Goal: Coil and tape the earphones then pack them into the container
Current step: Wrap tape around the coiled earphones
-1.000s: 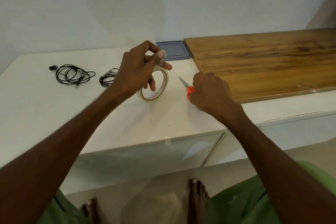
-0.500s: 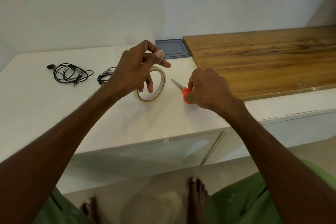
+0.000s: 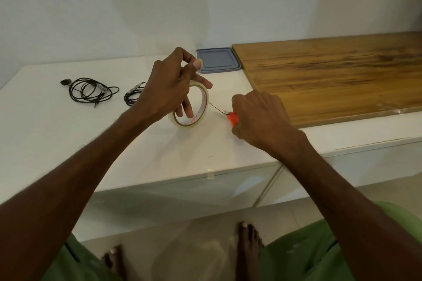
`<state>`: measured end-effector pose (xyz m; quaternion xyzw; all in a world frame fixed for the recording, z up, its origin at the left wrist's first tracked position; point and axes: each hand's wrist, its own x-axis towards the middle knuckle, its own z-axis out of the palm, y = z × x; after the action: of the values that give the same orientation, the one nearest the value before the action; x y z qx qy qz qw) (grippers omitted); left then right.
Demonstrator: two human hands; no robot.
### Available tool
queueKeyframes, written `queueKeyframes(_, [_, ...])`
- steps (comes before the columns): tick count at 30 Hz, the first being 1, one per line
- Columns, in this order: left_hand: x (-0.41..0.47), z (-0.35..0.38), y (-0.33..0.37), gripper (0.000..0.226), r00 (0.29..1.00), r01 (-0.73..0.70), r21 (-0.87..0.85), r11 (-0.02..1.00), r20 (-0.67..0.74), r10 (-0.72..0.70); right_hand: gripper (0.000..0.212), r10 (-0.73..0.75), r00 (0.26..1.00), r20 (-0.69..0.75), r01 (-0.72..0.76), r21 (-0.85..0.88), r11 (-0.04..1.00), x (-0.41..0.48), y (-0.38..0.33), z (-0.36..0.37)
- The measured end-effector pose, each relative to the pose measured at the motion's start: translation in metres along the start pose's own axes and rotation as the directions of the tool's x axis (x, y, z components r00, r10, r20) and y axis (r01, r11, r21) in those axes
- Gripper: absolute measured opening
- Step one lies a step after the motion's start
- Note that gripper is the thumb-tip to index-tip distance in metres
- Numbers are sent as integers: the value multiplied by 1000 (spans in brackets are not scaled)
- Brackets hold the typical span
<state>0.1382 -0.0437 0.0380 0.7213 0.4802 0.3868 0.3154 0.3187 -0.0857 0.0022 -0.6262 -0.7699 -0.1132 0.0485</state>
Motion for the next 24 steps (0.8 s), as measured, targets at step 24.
queueKeyframes(24, [-2,-2,1,28,1000,-7,-16,1000,-8,6,32,-53,950,306,-297,945,137,-11,16,-42])
